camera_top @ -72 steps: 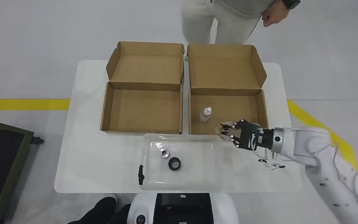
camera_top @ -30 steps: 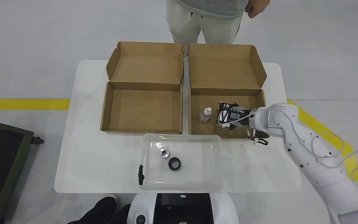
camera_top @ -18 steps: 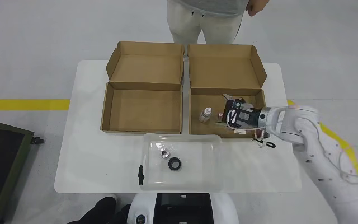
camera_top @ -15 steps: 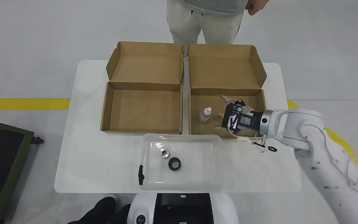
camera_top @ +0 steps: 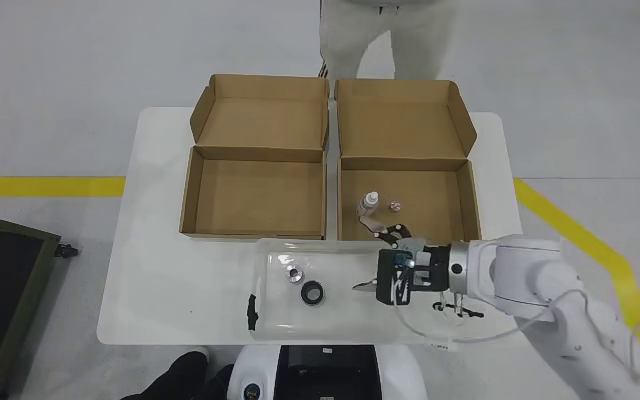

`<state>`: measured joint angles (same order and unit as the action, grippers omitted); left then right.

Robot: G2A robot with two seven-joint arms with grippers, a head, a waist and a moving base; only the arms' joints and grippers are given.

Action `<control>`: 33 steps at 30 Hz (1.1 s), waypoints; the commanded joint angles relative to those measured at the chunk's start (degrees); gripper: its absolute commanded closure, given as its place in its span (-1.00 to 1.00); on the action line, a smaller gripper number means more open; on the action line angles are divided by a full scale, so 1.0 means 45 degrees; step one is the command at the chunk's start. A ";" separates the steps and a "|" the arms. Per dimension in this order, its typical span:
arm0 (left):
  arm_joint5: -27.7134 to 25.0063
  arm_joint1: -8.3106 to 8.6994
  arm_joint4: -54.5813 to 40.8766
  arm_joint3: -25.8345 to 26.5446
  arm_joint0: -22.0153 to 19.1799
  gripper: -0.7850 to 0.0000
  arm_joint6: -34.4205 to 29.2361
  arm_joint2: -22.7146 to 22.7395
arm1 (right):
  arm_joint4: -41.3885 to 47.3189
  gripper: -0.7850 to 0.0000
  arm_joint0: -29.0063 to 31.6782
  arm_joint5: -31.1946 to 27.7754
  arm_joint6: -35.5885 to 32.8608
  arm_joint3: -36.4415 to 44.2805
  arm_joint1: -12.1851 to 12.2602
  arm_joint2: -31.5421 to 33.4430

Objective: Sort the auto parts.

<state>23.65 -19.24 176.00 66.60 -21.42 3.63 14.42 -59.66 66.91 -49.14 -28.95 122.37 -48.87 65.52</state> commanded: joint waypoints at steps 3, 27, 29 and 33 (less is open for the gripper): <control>0.0000 0.0000 0.0000 0.0000 0.0000 -1.00 0.0000 0.0000 | -0.0410 -0.77 -0.0029 0.0000 0.0156 -0.0105 -0.0118 -0.0813; 0.0000 0.0000 0.0000 0.0000 0.0000 -1.00 0.0000 0.0000 | -0.3591 -0.67 -0.1453 0.1054 0.1580 -0.2954 -0.1338 -0.5185; 0.0000 0.0000 0.0000 0.0000 0.0000 -1.00 0.0000 0.0000 | -0.3761 -0.65 -0.1544 0.1182 0.1756 -0.3240 -0.1441 -0.5402; 0.0000 0.0000 0.0000 0.0000 0.0000 -1.00 0.0000 0.0000 | -0.3957 -0.65 -0.1753 0.1429 0.2046 -0.3789 -0.1662 -0.5799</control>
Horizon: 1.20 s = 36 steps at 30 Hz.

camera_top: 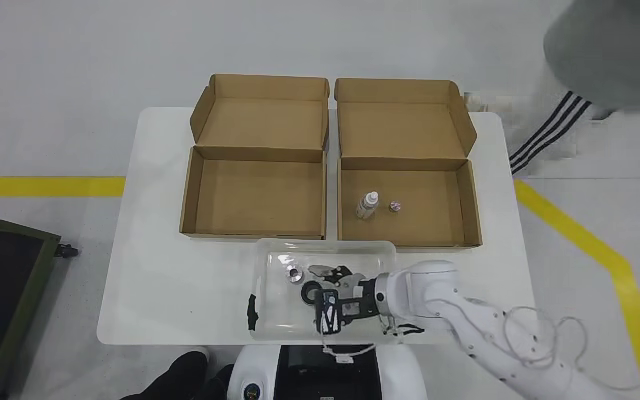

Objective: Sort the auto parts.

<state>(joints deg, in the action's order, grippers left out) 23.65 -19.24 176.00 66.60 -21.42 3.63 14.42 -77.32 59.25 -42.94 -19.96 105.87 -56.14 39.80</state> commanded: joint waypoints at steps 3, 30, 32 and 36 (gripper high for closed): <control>0.0000 0.0000 0.0000 0.0000 0.0000 -1.00 0.0000 0.0000 | -0.0115 -0.65 -0.0198 0.0293 0.0205 -0.0477 -0.0202 -0.0288; 0.0000 0.0000 0.0000 0.0000 0.0000 -1.00 0.0000 0.0000 | 0.0082 0.92 -0.0136 0.0389 0.0979 -0.1661 -0.0713 -0.0345; 0.0000 0.0000 0.0000 0.0000 0.0000 -1.00 0.0000 0.0000 | 0.0222 1.00 -0.0110 0.0270 0.1015 -0.1607 -0.0708 -0.0234; 0.0000 0.0000 0.0000 0.0000 0.0000 -1.00 0.0000 0.0000 | 0.0678 1.00 0.0007 -0.0044 0.1024 -0.1225 -0.0630 0.0186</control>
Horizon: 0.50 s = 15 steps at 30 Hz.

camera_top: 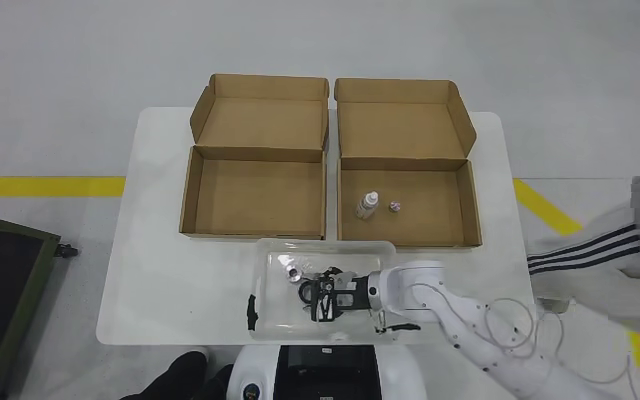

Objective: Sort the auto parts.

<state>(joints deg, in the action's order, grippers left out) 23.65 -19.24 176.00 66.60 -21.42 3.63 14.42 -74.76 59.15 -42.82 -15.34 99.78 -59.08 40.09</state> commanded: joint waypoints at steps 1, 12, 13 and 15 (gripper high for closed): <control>0.0000 0.0000 0.0000 0.0000 0.0000 -1.00 0.0000 0.0000 | 0.0254 1.00 0.0087 -0.0147 0.0000 0.0247 0.0059 0.0268; 0.0000 0.0000 0.0000 0.0000 0.0000 -1.00 0.0000 0.0000 | 0.1833 1.00 0.0782 -0.0310 0.0718 0.2077 0.0435 0.2337; 0.0000 0.0000 0.0000 0.0000 0.0000 -1.00 0.0000 0.0000 | 0.1997 1.00 0.0813 -0.0275 0.0916 0.2236 0.0446 0.2506; 0.0000 0.0000 0.0000 0.0000 0.0000 -1.00 0.0000 0.0000 | 0.2206 1.00 0.0844 -0.0243 0.1217 0.2561 0.0462 0.2783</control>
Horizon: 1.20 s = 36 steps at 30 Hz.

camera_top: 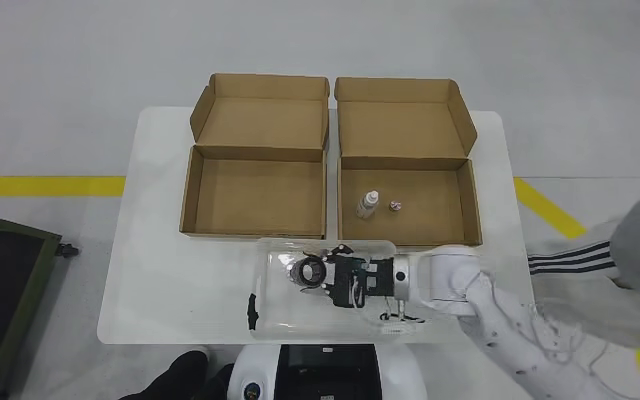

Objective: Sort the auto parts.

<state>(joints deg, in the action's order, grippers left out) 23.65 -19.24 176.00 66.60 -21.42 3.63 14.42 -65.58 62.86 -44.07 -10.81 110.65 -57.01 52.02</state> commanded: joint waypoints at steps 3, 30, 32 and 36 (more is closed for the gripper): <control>0.0000 0.0000 0.0000 0.0000 0.0000 -1.00 0.0000 0.0000 | 0.0652 1.00 0.0069 0.0164 0.0815 0.0399 -0.0008 0.0471; 0.0000 0.0000 0.0000 0.0000 0.0000 -1.00 0.0000 0.0000 | 0.3170 1.00 -0.1817 0.2299 0.5847 0.0654 -0.0880 0.1617; 0.0000 0.0000 0.0000 0.0000 0.0000 -1.00 0.0000 0.0000 | 0.3227 1.00 -0.1915 0.2308 0.6114 0.0622 -0.0938 0.1677; 0.0000 0.0000 0.0000 0.0000 0.0000 -1.00 0.0000 0.0000 | 0.3398 1.00 -0.2089 0.2283 0.6715 0.0598 -0.1057 0.1786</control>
<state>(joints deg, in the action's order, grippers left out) 23.65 -19.24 176.00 66.60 -21.42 3.63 14.42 -50.44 53.62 -33.74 18.76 113.33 -61.66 59.97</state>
